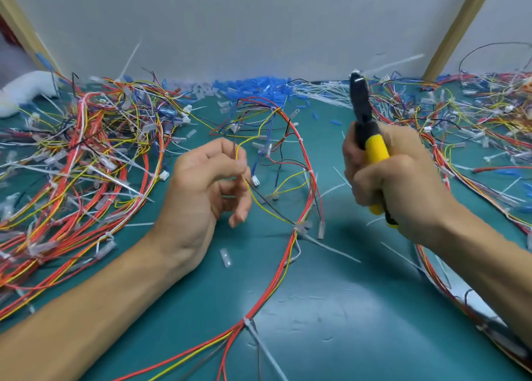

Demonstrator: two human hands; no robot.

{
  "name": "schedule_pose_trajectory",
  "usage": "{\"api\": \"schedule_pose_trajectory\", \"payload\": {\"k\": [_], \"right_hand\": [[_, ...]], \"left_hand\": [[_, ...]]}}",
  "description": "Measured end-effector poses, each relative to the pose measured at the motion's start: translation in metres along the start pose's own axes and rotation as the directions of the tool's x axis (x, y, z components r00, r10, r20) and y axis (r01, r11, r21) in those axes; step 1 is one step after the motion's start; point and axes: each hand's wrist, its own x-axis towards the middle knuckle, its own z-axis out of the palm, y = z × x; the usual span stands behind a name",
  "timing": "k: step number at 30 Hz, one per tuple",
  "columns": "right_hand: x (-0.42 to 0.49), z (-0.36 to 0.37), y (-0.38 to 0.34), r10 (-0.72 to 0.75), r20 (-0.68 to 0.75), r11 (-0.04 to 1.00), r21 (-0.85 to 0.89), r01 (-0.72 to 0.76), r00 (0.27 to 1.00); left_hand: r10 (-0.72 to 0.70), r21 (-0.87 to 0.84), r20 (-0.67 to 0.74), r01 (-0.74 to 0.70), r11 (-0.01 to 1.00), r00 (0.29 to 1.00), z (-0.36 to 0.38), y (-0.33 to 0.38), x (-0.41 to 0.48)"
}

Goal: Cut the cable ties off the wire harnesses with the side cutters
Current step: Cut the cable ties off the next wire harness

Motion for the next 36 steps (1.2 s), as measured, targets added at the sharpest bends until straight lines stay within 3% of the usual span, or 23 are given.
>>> {"api": "schedule_pose_trajectory", "payload": {"k": [2, 4, 5, 7, 8, 9, 11, 13, 15, 17, 20, 25, 29, 31, 33, 36], "right_hand": [[0.002, 0.000, 0.003, 0.034, -0.063, 0.998, 0.062, -0.030, 0.997], [0.004, 0.002, 0.005, 0.052, -0.078, 0.998, 0.042, -0.049, 0.996], [0.004, 0.003, 0.006, 0.057, -0.089, 0.998, 0.043, -0.053, 0.994], [0.003, 0.006, 0.006, 0.075, -0.118, 0.993, 0.096, -0.064, 0.990], [0.003, 0.007, 0.006, 0.085, -0.126, 0.990, 0.124, -0.069, 0.988], [0.002, 0.009, 0.007, 0.090, -0.125, 0.988, 0.137, -0.073, 0.988], [0.002, 0.011, 0.009, 0.089, -0.111, 0.991, 0.111, -0.076, 0.990], [0.003, 0.012, 0.009, 0.090, -0.103, 0.993, 0.083, -0.082, 0.991], [0.004, 0.012, 0.010, 0.097, -0.100, 0.993, 0.083, -0.089, 0.990], [0.004, 0.012, 0.010, 0.083, -0.099, 0.994, 0.079, -0.076, 0.992], [0.004, 0.009, 0.009, 0.025, -0.111, 0.998, 0.051, -0.020, 0.994], [-0.002, 0.009, 0.006, -0.170, -0.098, 0.951, -0.278, 0.137, 0.981], [-0.005, 0.009, 0.007, -0.296, 0.061, 0.765, -0.582, 0.275, 0.953], [-0.006, 0.010, 0.010, -0.288, 0.106, 0.713, -0.640, 0.287, 0.952], [-0.007, 0.011, 0.012, -0.250, 0.102, 0.726, -0.638, 0.256, 0.963], [-0.007, 0.012, 0.012, -0.228, 0.096, 0.739, -0.631, 0.237, 0.969]], "left_hand": [[-0.069, 0.103, -0.018, 0.071, 0.992, 0.997, 0.001, 0.000, 0.001], [-0.050, 0.382, 0.008, 0.044, 0.923, 0.999, 0.002, -0.003, 0.000], [-0.003, 0.591, 0.064, -0.036, 0.806, 0.998, 0.003, -0.004, -0.003], [0.009, 0.924, 0.203, -0.195, 0.328, 0.979, 0.005, -0.006, -0.011], [-0.014, 0.968, 0.235, -0.233, 0.095, 0.972, 0.007, -0.006, -0.015], [-0.024, 0.967, 0.256, -0.256, -0.017, 0.966, 0.007, -0.006, -0.017], [-0.042, 0.959, 0.284, -0.283, 0.029, 0.958, 0.005, -0.005, -0.016], [-0.071, 0.950, 0.275, -0.259, 0.174, 0.959, 0.002, -0.004, -0.013], [-0.118, 0.896, 0.246, -0.180, 0.406, 0.962, 0.001, -0.003, -0.010], [-0.168, 0.735, 0.224, -0.054, 0.676, 0.960, 0.000, 0.000, -0.006], [-0.213, 0.462, 0.158, 0.118, 0.879, 0.964, -0.008, 0.000, 0.001], [-0.290, 0.171, 0.175, 0.261, 0.950, 0.941, -0.011, 0.001, 0.005], [-0.313, 0.059, 0.171, 0.307, 0.950, 0.934, -0.013, 0.005, 0.005], [-0.266, 0.121, 0.119, 0.252, 0.960, 0.956, -0.011, 0.003, 0.007], [-0.237, 0.156, 0.090, 0.221, 0.963, 0.967, -0.010, 0.000, 0.008], [-0.269, -0.003, 0.116, 0.271, 0.963, 0.956, -0.012, 0.003, 0.007]]}}
